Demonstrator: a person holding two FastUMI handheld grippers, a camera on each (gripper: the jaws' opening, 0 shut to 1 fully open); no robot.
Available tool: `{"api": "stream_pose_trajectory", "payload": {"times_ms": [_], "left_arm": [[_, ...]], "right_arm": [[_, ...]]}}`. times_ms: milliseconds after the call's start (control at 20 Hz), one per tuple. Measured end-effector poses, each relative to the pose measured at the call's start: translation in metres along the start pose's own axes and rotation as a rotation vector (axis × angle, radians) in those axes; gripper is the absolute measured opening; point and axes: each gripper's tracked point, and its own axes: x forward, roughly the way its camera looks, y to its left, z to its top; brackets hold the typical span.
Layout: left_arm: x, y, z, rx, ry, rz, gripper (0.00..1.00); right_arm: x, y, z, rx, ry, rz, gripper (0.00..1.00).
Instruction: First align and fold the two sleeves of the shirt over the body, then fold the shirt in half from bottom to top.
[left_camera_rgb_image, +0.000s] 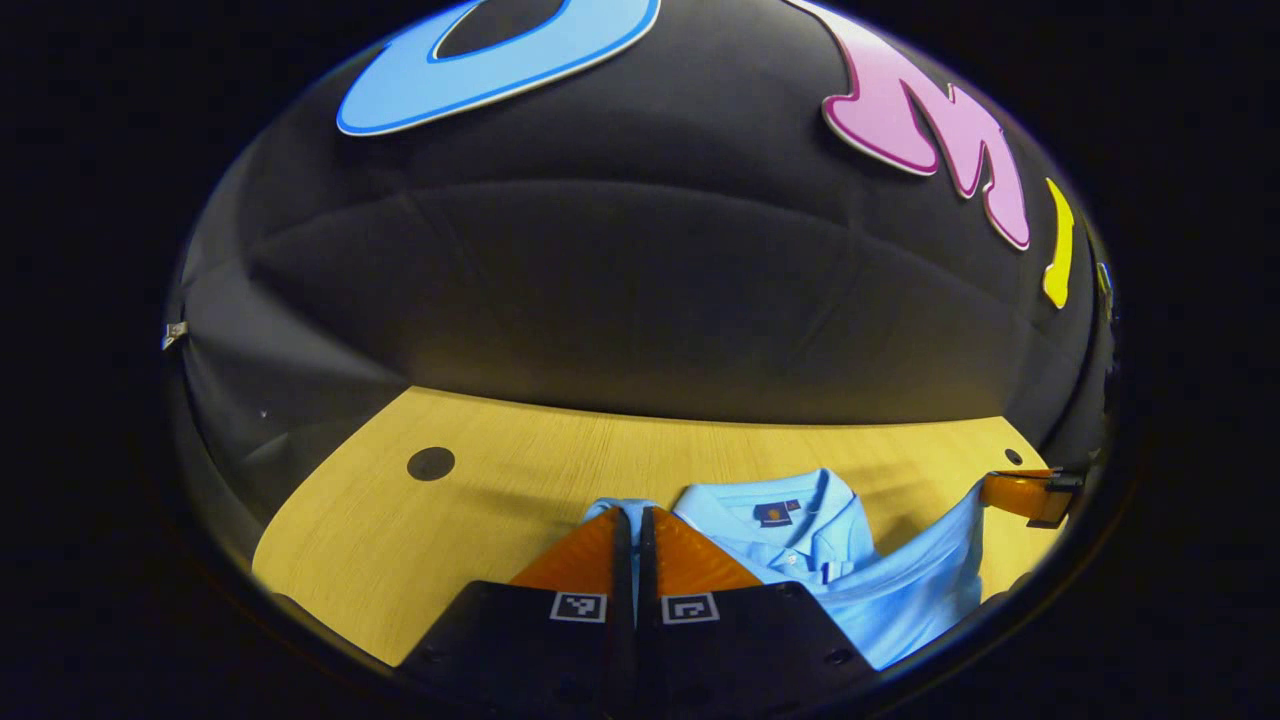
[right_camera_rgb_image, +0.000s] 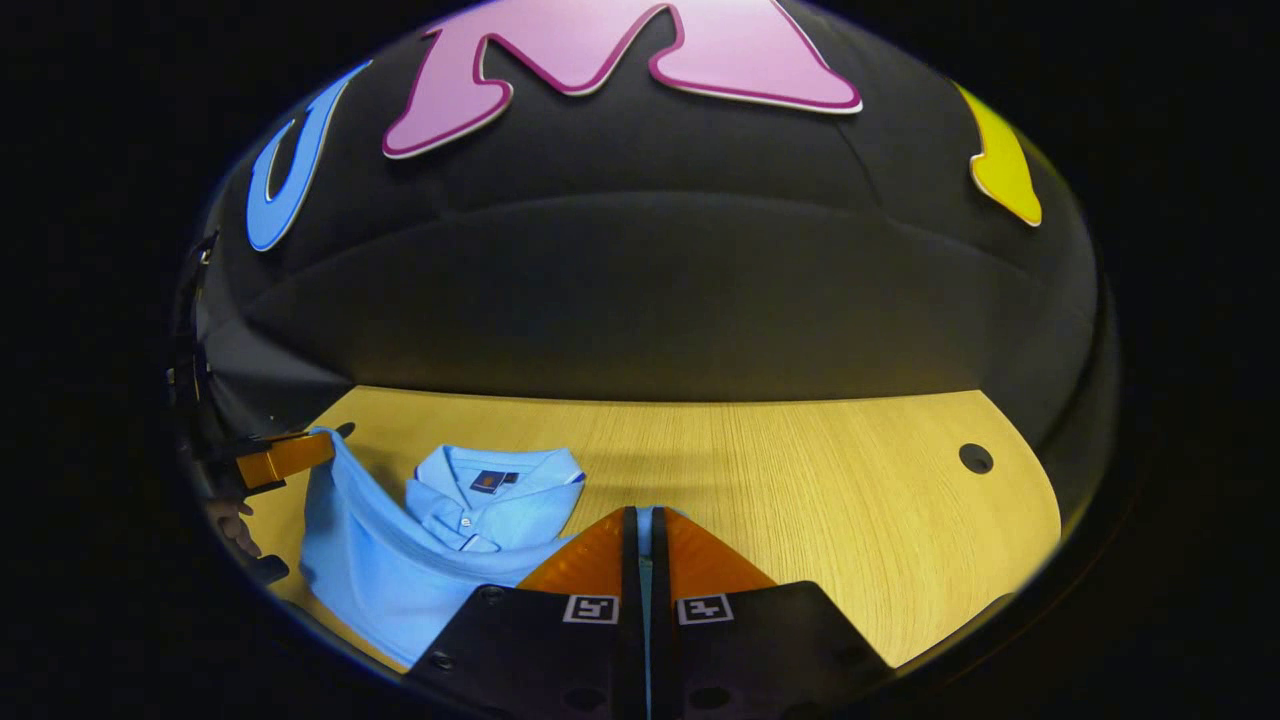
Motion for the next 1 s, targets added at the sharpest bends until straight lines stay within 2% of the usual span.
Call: {"api": "stream_pose_trajectory", "payload": {"times_ms": [250,650,750,800,950,1000], "left_arm": [[0.026,0.008,-0.012,0.007,0.036,0.037,0.06],[0.040,0.013,-0.047,0.038,0.129,0.058,0.06],[0.039,0.013,-0.055,0.050,0.157,0.056,0.10],[0.039,0.013,-0.061,0.053,0.176,0.055,0.06],[0.040,0.013,-0.070,0.057,0.203,0.057,0.08],[0.040,0.013,-0.069,0.062,0.202,0.060,0.10]], "right_arm": [[0.031,-0.003,-0.016,-0.012,0.039,-0.005,0.06],[0.047,-0.009,-0.048,-0.001,0.121,-0.038,0.06],[0.048,-0.012,-0.054,0.011,0.143,-0.055,0.06],[0.047,-0.012,-0.057,0.016,0.153,-0.061,0.06],[0.047,-0.013,-0.057,0.020,0.158,-0.070,0.13],[0.047,-0.015,-0.057,0.022,0.162,-0.078,0.07]]}}
